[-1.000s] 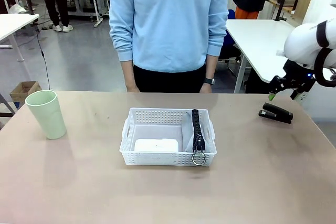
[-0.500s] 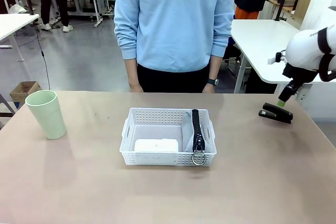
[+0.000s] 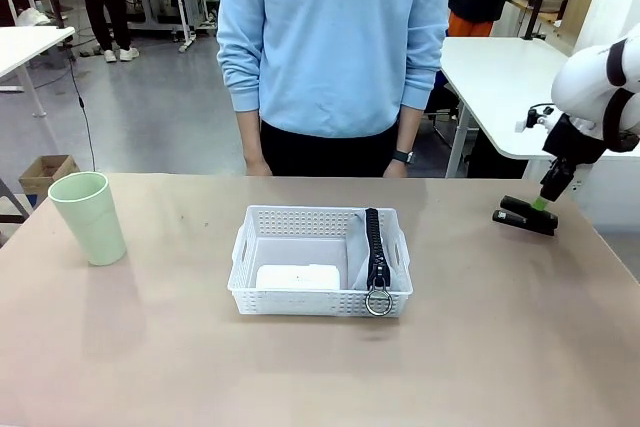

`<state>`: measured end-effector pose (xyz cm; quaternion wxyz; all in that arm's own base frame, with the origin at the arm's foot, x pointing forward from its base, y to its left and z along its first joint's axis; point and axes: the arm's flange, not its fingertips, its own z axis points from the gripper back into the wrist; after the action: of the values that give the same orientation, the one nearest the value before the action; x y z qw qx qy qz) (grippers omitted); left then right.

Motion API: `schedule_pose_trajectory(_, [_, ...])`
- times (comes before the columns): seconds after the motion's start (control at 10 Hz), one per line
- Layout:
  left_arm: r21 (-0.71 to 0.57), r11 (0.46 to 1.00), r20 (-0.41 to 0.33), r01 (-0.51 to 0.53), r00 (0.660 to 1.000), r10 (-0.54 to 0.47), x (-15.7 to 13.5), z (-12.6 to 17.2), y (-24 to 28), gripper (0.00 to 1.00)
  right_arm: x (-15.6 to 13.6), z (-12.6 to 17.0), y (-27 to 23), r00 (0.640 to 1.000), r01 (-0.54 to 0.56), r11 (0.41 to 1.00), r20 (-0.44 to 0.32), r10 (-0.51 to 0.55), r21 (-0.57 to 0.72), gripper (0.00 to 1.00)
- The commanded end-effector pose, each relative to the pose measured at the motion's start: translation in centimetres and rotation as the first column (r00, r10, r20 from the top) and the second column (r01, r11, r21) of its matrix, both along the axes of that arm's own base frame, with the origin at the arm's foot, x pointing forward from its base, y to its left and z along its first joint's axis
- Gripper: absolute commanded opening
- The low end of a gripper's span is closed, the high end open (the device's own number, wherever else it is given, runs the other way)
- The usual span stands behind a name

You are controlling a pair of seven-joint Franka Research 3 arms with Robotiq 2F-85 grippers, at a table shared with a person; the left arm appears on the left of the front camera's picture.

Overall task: Efficiently arrange items inside the basket to fit them all.
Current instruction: Pick up the Stapler and place it inside the Organizing basket.

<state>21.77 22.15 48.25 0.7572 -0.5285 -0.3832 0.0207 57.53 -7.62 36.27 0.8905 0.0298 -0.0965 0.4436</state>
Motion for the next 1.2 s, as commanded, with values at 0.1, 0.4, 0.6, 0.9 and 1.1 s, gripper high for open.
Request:
schedule_pose_trajectory(0.1, [-0.007,1.000,0.027,0.002,1.000,-0.002,-0.1,0.2,-0.1,1.00,0.0,0.0,0.0,1.000,0.000,1.000,0.000,0.000,0.000,1.00])
schedule_pose_trajectory(0.4, [-0.007,1.000,0.027,0.002,1.000,-0.002,-0.1,0.2,-0.1,1.00,1.9,-0.9,1.3,1.000,-0.007,0.999,-0.023,0.007,-0.038,1.00])
schedule_pose_trajectory(0.6, [-0.007,1.000,0.027,0.002,1.000,-0.002,-0.1,0.2,-0.1,1.00,2.5,-2.4,1.5,0.997,-0.064,0.997,-0.045,0.062,-0.047,1.00])
schedule_pose_trajectory(0.9, [-0.007,1.000,0.027,0.002,1.000,-0.002,-0.1,0.2,-0.1,1.00,3.1,-4.9,2.2,0.985,-0.163,0.982,-0.080,0.156,-0.090,1.00])
schedule_pose_trajectory(1.1, [-0.007,1.000,0.027,0.002,1.000,-0.002,-0.1,0.2,-0.1,1.00,3.5,-6.4,2.2,0.972,-0.214,0.971,-0.117,0.202,-0.102,1.00])
